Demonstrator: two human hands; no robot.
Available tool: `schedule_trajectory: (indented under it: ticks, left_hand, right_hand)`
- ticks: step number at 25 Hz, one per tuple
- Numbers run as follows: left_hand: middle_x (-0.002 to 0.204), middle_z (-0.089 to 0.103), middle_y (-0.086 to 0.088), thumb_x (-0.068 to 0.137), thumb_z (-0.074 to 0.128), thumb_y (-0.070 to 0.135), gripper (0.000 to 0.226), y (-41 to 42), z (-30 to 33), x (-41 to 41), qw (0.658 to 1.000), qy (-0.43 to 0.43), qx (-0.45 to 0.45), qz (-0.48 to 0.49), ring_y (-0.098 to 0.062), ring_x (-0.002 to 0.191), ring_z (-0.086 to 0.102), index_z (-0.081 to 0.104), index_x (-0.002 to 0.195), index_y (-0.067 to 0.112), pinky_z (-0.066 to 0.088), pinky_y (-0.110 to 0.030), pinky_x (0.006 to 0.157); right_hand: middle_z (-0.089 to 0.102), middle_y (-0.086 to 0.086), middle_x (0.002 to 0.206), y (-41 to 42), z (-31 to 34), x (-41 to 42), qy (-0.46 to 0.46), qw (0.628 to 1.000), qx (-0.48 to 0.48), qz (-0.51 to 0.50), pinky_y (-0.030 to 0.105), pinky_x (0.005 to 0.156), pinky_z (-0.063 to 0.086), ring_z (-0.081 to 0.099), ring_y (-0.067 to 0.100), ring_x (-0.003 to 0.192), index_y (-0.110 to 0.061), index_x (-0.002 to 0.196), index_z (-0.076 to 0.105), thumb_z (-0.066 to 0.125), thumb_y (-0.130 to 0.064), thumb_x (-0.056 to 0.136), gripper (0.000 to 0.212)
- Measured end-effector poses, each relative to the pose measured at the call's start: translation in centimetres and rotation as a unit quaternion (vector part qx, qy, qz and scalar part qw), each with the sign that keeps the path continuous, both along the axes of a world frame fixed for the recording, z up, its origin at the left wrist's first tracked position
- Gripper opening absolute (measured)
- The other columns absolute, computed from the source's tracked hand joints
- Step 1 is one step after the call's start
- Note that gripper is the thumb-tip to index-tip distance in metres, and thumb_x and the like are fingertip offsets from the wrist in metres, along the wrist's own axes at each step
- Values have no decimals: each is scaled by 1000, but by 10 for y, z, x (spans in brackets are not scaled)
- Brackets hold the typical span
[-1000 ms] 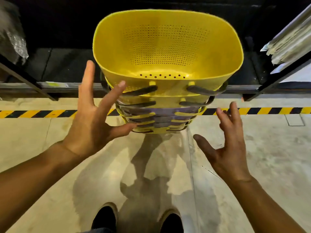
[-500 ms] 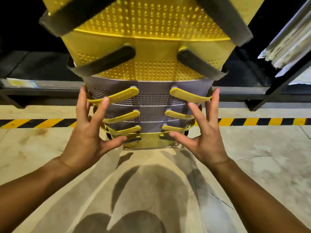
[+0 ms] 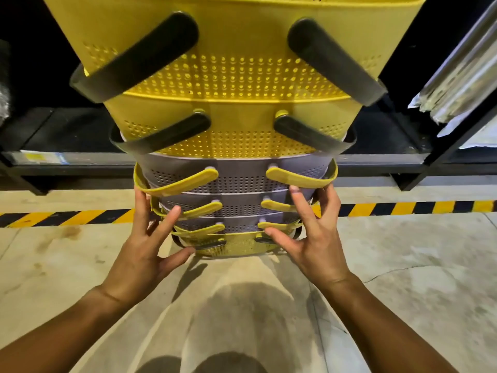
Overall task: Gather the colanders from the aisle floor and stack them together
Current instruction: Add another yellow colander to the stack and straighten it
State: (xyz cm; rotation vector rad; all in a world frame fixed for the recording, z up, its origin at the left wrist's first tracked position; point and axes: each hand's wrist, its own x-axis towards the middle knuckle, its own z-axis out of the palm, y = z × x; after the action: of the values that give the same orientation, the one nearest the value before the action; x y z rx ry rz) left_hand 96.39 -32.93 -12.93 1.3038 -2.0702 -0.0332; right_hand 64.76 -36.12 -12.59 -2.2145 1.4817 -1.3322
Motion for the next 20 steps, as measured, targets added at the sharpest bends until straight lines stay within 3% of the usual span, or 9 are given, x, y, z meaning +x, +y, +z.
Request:
schedule_trajectory:
  ticks: [4,6,8,10,12,15,20]
  left_hand:
    - [163,4,-20,66,86,33,104,-23,-1,-10,998,64,15,6,-23,152,16,27,152,33,31,-35,115]
    - [164,1,-18,66,85,38,107,-39,0,-12,995,99,21,11,-22,152,14,24,154,35,26,-25,117]
    - [164,-4,-14,66,84,41,109,-51,2,-16,992,124,28,22,-11,152,8,21,155,39,20,-17,116]
    - [164,-6,-9,66,87,33,110,-61,6,-19,988,149,37,37,1,149,4,20,154,43,18,-11,114]
    - [165,-6,-8,67,90,24,112,-64,8,-21,983,173,52,42,-1,150,7,22,152,47,20,-13,115]
    - [165,-4,-5,66,90,28,105,-62,11,-29,981,188,29,43,-13,151,14,30,150,46,23,-22,118]
    - [166,-5,-4,67,90,19,103,-65,32,-31,986,165,-12,33,-22,151,18,34,147,48,30,-32,117]
  right_hand:
    - [-2,13,164,-17,4,-1,15,999,5,39,18,112,28,18,9,148,-43,149,33,87,-32,73,94]
    - [-8,8,165,-31,11,2,14,998,16,54,28,115,29,17,15,149,-44,148,34,87,-25,74,93]
    - [-11,5,165,-43,16,7,10,998,32,53,43,116,29,12,23,151,-44,148,36,85,-21,75,91]
    - [-10,4,165,-52,20,13,1,998,34,44,50,115,30,9,23,151,-42,147,38,84,-20,77,86]
    - [-9,0,165,-54,23,18,-9,999,36,34,52,114,31,9,21,151,-43,143,42,84,-21,77,81]
    - [-7,-4,165,-50,26,19,-19,998,42,33,52,112,33,14,21,150,-43,138,45,85,-18,76,78]
    - [-1,-4,165,-44,41,21,-30,999,31,25,49,106,43,28,22,146,-44,134,47,86,-21,74,75]
